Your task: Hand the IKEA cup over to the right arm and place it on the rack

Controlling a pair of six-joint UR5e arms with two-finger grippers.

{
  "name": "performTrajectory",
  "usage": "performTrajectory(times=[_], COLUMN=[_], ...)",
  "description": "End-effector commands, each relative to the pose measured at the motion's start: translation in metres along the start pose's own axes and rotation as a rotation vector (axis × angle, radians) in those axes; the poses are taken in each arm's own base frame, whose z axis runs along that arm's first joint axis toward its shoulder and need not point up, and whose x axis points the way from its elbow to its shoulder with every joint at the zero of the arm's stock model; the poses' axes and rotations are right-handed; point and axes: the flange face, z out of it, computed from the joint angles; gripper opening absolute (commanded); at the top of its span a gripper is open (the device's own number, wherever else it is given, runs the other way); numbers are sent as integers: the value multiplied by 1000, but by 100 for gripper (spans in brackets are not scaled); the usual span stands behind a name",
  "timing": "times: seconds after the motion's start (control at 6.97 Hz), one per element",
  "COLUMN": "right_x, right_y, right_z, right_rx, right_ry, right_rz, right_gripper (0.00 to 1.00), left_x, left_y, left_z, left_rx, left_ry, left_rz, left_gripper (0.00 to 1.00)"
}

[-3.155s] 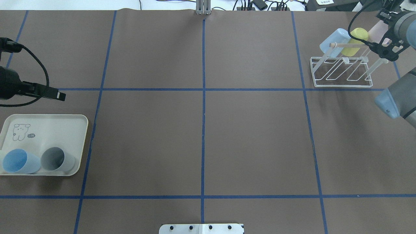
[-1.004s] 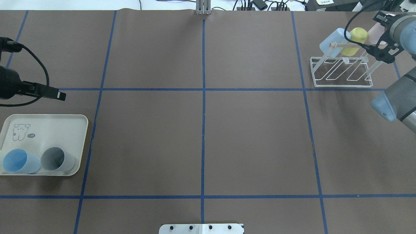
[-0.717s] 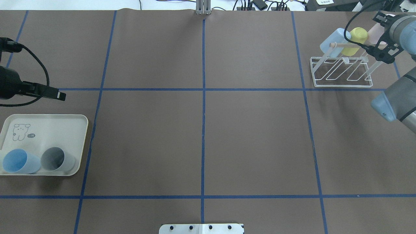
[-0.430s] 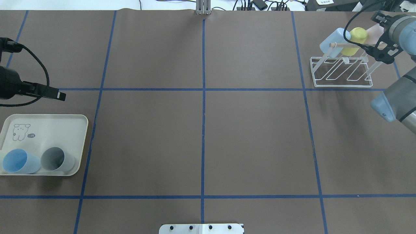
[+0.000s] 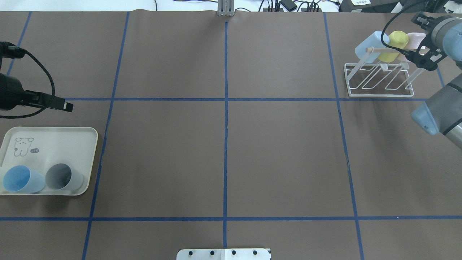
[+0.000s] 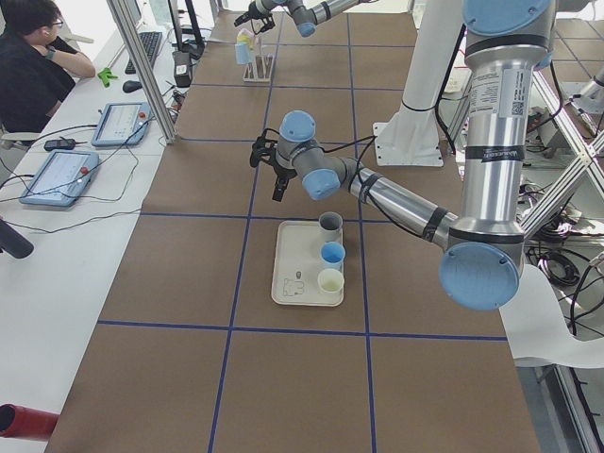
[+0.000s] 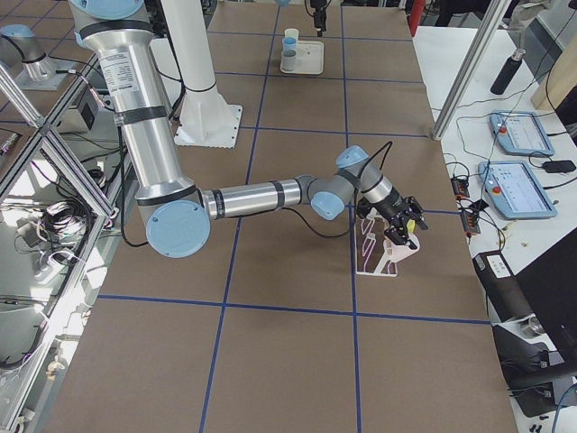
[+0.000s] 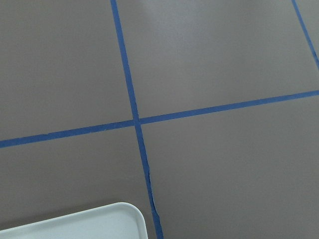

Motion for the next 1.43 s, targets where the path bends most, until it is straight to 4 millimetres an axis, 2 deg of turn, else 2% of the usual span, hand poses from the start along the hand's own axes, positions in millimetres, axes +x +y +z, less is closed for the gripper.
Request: performTrajectory(times=[0.0,0.14,0.29,0.57,0.86,1.15,1.29], right_x=[21,31,32,29,20,20,20], right_y=[12,32,53,64,50,41,37], right_z=[-23,-46,-60,-80,-91,-109,-123], right_rx=[-17,-37,-47,91,276,415,492], right_ry=[56,98,123,175,144,95,58], right_rz=[21,48,87,421,830,1132,1310], right_gripper=[98,99,99,99,99,99,99], left_x=[0,0,0,-1,-13,-61,-77], left_y=[0,0,0,-1,1,17,26], left_z=[0,0,-1,-3,-3,-20,-23], left_rx=[1,1,2,8,3,3,-3], left_ry=[1,1,0,-3,-27,-91,-112], left_rz=[1,1,0,8,44,111,114], left_gripper=[100,100,100,100,100,100,100])
